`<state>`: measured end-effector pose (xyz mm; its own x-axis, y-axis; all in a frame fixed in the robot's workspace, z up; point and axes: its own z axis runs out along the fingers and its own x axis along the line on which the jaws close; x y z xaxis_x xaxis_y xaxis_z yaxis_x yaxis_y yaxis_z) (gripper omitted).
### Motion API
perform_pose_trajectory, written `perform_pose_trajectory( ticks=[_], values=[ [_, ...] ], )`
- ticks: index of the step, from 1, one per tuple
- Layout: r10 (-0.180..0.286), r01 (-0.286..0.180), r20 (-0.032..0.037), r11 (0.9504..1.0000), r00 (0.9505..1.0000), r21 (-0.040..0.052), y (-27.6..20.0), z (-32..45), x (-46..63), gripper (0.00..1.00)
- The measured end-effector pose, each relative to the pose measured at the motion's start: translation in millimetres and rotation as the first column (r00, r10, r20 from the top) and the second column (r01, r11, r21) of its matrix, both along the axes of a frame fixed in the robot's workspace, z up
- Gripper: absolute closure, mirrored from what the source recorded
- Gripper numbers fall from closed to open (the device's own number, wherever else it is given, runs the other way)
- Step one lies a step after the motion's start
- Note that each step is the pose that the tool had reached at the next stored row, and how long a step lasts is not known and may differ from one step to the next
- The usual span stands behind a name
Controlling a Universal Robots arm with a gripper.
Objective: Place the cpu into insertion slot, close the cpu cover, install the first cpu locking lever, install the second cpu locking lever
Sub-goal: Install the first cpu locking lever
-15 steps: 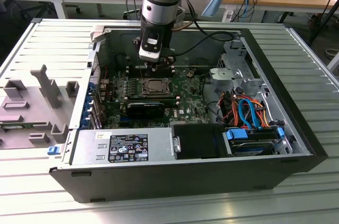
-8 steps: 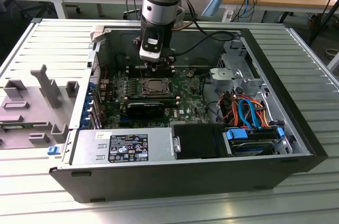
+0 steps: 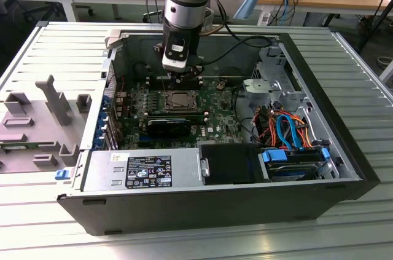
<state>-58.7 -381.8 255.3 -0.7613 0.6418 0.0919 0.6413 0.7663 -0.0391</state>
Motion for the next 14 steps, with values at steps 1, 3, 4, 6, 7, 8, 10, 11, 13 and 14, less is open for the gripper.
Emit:
perform_pose_trajectory(
  ticks=[1,3,4,6,7,8,10,11,13,14],
  values=[
    [0.001,-0.001,-0.0001,1.0000,1.0000,0.0000,0.0,0.0,0.0,0.89],
    [0.003,-0.003,0.0000,1.0000,1.0000,0.0001,0.0,0.0,0.0,0.89],
    [0.004,-0.004,0.0000,1.0000,1.0000,0.0000,0.0,0.0,0.0,0.89],
    [0.007,-0.007,-0.0001,1.0000,1.0000,0.0000,0.0,0.0,0.0,0.89],
    [0.008,-0.008,0.0000,1.0000,1.0000,0.0000,0.0,0.0,0.0,0.89],
    [0.009,-0.009,0.0000,1.0000,1.0000,0.0000,0.0,0.0,0.0,0.89],
    [0.012,-0.012,-0.0001,0.9999,0.9999,0.0000,0.0,0.0,0.0,0.89],
    [0.013,-0.013,0.0000,0.9999,0.9999,0.0000,0.0,0.0,0.0,0.89],
    [0.015,-0.015,0.0000,0.9999,0.9999,0.0000,0.0,0.0,0.0,0.89],
    [0.016,-0.016,0.0000,0.9999,0.9999,0.0000,0.0,0.0,0.0,0.89]
  ],
)
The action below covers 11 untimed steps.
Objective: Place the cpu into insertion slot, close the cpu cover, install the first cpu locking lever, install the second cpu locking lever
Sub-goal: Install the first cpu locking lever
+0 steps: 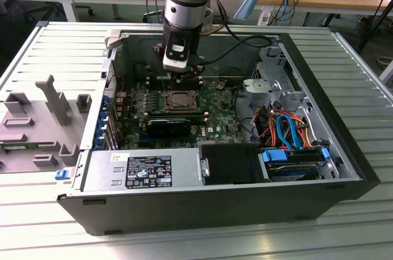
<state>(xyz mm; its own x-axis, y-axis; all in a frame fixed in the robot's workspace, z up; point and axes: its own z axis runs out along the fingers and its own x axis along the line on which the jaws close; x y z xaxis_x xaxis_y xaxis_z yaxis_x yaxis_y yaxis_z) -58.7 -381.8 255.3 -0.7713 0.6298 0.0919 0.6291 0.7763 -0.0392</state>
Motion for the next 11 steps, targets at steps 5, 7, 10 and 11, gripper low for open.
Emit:
perform_pose_trajectory(
  ticks=[5,7,10,11],
  values=[
    [0.005,-0.005,0.0000,1.0000,1.0000,0.0000,0.0,0.0,0.0,0.89],
    [0.007,-0.007,0.0000,1.0000,1.0000,0.0000,0.0,0.0,0.0,0.89],
    [0.010,-0.010,0.0000,0.9999,0.9999,0.0000,0.0,0.0,0.0,0.89],
    [0.012,-0.012,0.0000,0.9999,0.9999,0.0000,0.0,0.0,0.0,0.89]
  ],
)
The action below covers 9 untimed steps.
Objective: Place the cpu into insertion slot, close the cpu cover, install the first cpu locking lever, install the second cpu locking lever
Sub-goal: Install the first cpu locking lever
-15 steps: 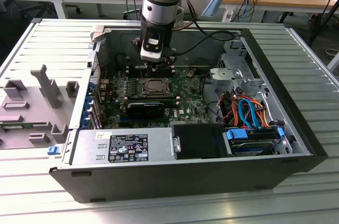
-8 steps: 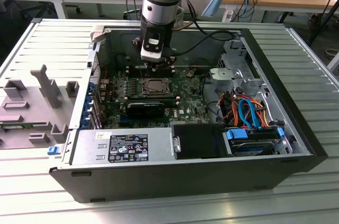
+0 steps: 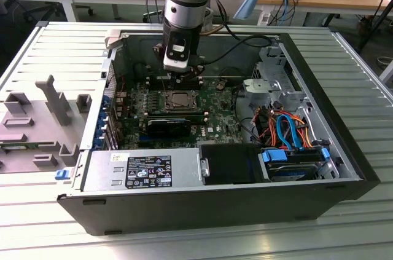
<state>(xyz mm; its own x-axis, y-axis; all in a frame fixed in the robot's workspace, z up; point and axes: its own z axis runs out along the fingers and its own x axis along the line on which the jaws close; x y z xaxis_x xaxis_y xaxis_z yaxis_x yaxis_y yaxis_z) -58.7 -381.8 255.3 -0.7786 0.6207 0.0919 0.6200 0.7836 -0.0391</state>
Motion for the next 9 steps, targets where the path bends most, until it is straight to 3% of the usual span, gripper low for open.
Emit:
perform_pose_trajectory(
  ticks=[9],
  values=[
    [0.012,-0.012,0.0000,0.9999,0.9999,0.0000,0.0,0.0,0.0,0.89]
  ],
)
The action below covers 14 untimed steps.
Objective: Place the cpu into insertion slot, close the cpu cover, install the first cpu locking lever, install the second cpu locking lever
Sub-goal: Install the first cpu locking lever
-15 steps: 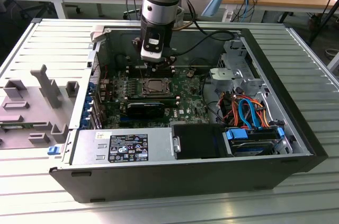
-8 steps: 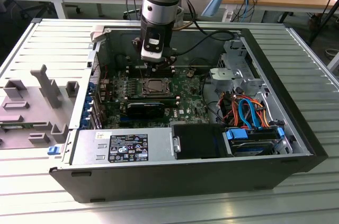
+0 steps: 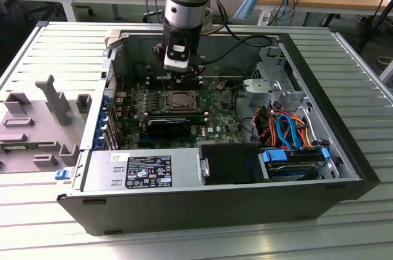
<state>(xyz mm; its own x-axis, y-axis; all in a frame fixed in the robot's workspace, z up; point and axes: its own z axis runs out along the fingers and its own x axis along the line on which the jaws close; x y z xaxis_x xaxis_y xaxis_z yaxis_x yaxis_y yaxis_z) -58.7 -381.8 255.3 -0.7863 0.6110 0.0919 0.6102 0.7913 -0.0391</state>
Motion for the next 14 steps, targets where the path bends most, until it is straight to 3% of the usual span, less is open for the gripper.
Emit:
perform_pose_trajectory(
  ticks=[14],
  values=[
    [0.012,-0.012,0.0000,0.9999,0.9999,0.0000,0.0,0.0,0.0,0.89]
  ],
)
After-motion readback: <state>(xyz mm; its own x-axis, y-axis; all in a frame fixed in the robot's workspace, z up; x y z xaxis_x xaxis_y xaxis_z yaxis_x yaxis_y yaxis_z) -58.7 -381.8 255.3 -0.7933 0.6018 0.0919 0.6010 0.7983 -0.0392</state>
